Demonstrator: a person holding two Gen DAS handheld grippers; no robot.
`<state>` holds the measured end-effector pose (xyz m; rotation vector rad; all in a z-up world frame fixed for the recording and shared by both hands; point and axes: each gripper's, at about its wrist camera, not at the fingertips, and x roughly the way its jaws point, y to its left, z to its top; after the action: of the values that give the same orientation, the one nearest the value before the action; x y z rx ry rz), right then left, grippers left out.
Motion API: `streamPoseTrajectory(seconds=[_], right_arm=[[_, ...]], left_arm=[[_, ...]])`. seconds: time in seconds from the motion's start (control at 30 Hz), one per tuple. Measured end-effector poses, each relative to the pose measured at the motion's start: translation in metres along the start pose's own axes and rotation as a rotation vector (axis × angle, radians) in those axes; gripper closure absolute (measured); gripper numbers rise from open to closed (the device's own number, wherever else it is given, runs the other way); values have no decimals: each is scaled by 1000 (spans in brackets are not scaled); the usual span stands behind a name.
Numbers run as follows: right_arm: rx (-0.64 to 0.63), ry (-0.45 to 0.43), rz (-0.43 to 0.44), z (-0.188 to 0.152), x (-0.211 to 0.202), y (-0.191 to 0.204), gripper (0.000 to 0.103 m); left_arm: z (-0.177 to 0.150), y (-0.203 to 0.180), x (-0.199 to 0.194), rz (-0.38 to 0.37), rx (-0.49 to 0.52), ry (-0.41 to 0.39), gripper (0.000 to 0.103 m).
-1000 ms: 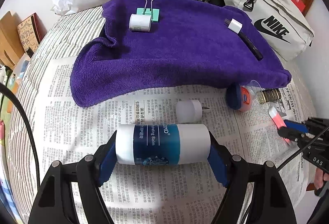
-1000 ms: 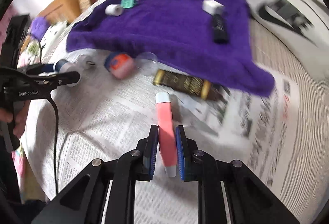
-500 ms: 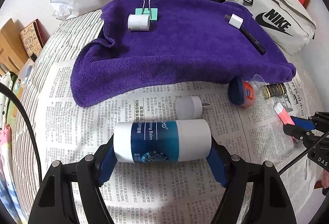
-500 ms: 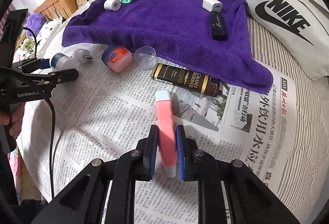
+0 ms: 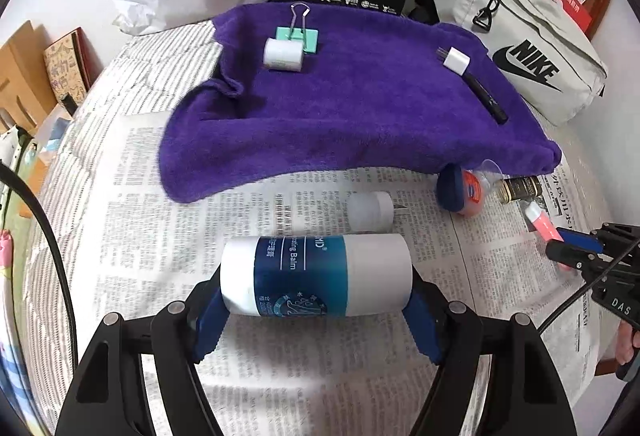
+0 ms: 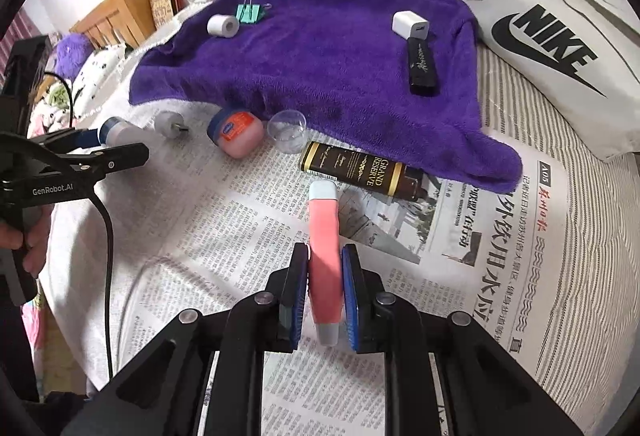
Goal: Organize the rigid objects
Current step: 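Carry the pink highlighter and balm bottle over the purple towel with both grippers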
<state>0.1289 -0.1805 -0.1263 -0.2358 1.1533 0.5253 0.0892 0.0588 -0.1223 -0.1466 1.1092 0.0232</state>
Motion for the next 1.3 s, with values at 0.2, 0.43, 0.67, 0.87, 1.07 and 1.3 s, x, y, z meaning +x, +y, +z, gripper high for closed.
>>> streamPoseTrajectory(seconds=[0.2, 0.43, 0.67, 0.87, 1.07, 1.3], right_arm=[[31, -13, 20, -2, -6, -7, 86], [50, -42, 40, 4, -21, -11, 86], [60, -78, 36, 18, -35, -18, 86], [73, -99, 39, 34, -40, -25, 86], [77, -115, 46, 54, -39, -27, 86], [93, -123, 40, 79, -28, -32, 86]], left_arm=[[2, 3, -10, 11, 2, -4, 29], [7, 0, -23, -4, 16, -27, 29], [21, -1, -35, -25, 30, -50, 29], [35, 3, -39, -38, 21, -68, 29], [53, 8, -38, -40, 19, -80, 29], [74, 14, -31, -32, 22, -83, 29]])
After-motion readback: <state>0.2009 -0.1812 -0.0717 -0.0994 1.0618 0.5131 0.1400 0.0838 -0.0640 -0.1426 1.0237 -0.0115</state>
